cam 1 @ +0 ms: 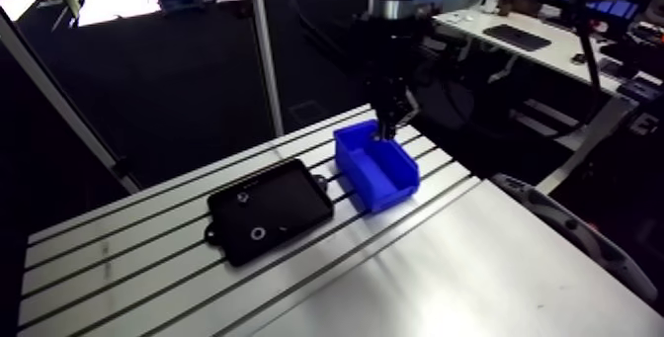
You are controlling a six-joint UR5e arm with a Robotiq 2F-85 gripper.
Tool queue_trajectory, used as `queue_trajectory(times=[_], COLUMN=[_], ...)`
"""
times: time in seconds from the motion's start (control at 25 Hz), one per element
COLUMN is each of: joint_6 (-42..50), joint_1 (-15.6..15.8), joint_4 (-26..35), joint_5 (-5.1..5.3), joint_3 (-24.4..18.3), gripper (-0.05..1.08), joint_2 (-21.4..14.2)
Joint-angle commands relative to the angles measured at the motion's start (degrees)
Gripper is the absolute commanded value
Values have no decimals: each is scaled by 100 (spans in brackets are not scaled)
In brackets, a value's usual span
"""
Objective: Pick up the M10 bolt from the tray and put it into the blue bin.
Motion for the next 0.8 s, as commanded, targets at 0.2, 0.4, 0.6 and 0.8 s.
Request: queue_trajectory(times=[0.2,0.4,0.6,0.8], joint_6=[155,269,304,410], joint_1=[13,31,31,40], joint_4=[-420,-447,-455,-491], joint_5=[-37,-46,-81,-151], joint_3=[32,32,24,24], gripper=[102,102,102,102], joint_2=[447,596,781,904])
